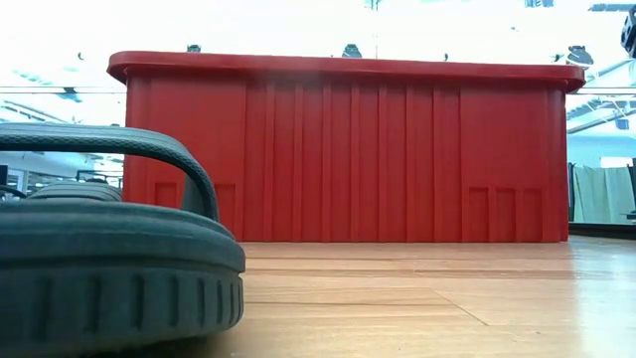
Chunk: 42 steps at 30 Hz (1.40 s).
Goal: Pick and place slides into bin
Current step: Put the black slipper into the red bin
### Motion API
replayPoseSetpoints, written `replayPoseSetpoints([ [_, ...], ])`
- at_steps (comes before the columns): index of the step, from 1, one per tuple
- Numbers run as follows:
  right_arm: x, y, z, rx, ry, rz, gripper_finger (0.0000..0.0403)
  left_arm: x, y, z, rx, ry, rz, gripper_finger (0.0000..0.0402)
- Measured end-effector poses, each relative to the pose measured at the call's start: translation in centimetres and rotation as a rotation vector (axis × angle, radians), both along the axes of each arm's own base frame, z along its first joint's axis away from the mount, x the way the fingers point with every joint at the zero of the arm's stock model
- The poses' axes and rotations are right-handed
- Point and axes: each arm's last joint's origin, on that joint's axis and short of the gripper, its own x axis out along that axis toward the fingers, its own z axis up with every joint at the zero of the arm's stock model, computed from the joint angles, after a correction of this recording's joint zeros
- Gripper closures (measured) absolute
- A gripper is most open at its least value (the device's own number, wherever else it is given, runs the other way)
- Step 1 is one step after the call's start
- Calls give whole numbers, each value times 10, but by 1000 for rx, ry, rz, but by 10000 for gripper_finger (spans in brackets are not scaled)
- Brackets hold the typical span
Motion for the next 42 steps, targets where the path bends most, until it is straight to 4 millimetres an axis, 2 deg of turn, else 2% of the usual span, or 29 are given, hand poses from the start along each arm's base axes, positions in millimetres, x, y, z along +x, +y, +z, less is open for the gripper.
replayPoseSetpoints([
  [5, -2, -3, -4, -41, 35, -11, 387, 0, 0, -1, 0, 7, -1, 275],
  [15, 1, -7, -7, -49, 95, -80, 291, 0, 0, -1, 4, 9, -3, 275],
  [20, 5, -8, -12, -81, 115, -104, 260, 0, 0, -1, 17, 12, -8, 275],
  [29, 13, -5, -24, -135, 157, -135, 257, 0, 0, -1, 16, 12, -8, 275],
  [42, 21, 6, -29, -95, 157, -154, 261, 0, 0, -1, 17, 17, -8, 275],
])
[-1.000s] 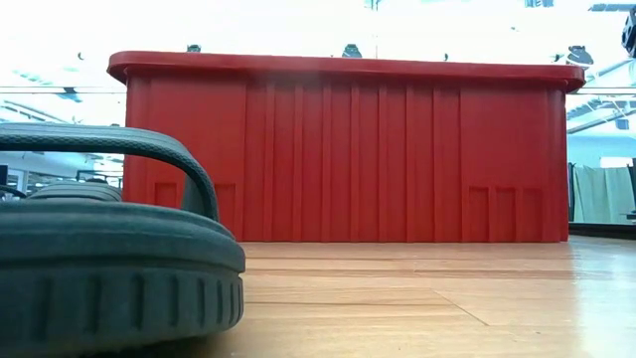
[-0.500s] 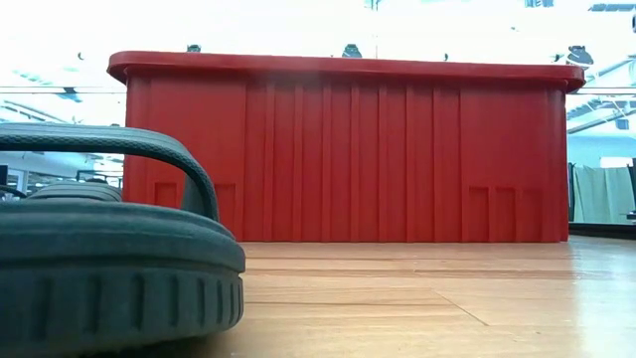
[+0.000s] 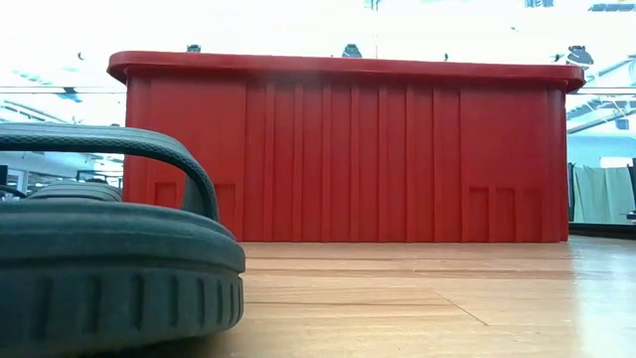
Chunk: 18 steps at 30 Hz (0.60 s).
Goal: Pick and place slides into bin
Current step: Put the black slipper into the red bin
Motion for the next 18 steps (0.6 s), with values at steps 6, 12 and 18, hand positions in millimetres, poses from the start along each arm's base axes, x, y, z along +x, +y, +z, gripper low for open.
replayPoseSetpoints([
  [6, 0, 2, -4, 8, 49, -10, 261, 0, 0, 0, 0, 0, 0, 275],
  [12, 1, 4, -8, 19, 88, -17, 262, 0, 0, 0, 0, 2, 0, 275],
  [18, 2, 5, -11, 18, 108, -42, 314, 0, 0, -1, 2, 13, 0, 275],
])
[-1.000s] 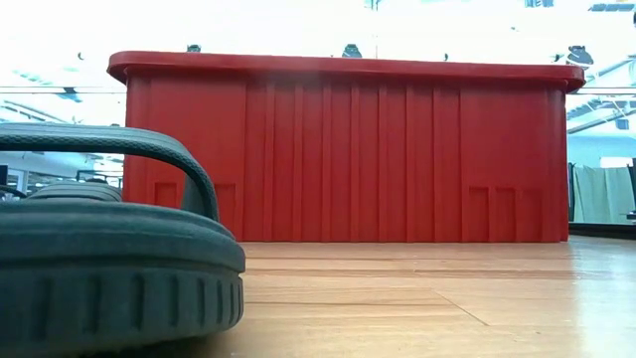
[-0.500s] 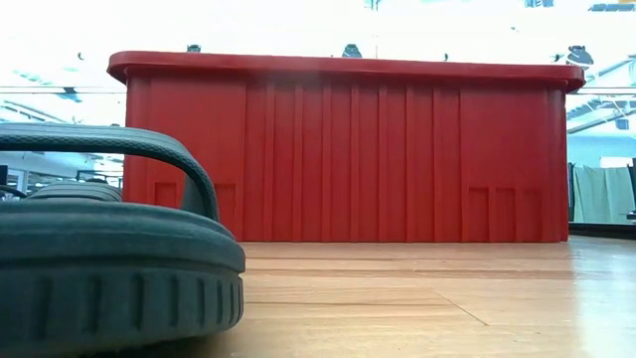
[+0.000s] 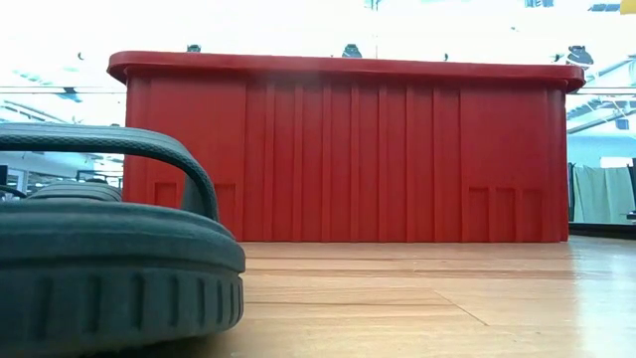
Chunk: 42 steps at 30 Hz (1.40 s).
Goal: Pick and place slides into bin
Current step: Put the black slipper into the red bin
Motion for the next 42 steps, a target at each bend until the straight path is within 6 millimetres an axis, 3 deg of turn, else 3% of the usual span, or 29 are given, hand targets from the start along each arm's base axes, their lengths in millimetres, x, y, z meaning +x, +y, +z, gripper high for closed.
replayPoseSetpoints([
  [4, 1, 1, 0, 4, -4, -5, 390, 0, 0, 0, 0, 0, 0, 275],
  [19, 6, 1, 9, 8, -130, -57, 401, 0, 0, -1, 6, 8, -2, 275],
  [30, 15, 12, 47, 45, -286, -30, 402, -2, 0, -5, 9, 54, -1, 275],
  [42, 24, 13, 106, -39, -621, -108, 402, -2, -1, -5, 2, 56, -29, 275],
])
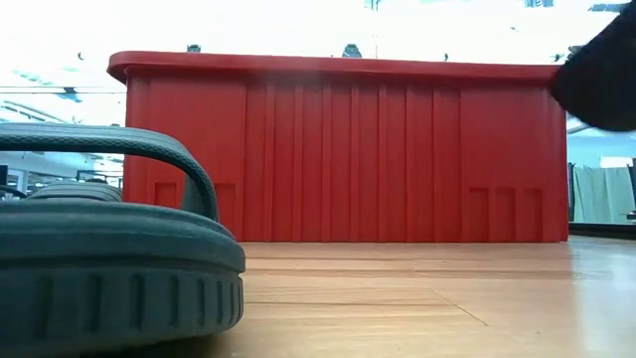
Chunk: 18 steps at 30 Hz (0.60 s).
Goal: Pick and place slides into bin
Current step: Put the black slipper into the red bin
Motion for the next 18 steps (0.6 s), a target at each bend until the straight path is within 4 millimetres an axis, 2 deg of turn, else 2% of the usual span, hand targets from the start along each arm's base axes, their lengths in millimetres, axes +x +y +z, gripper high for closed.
replayPoseSetpoints([
  [10, 2, -5, 38, -113, -228, -95, 403, 0, -1, 0, -18, 3, -44, 275],
  [18, 6, -5, 72, -245, -554, -190, 403, 0, -1, 0, -19, 0, -45, 275],
])
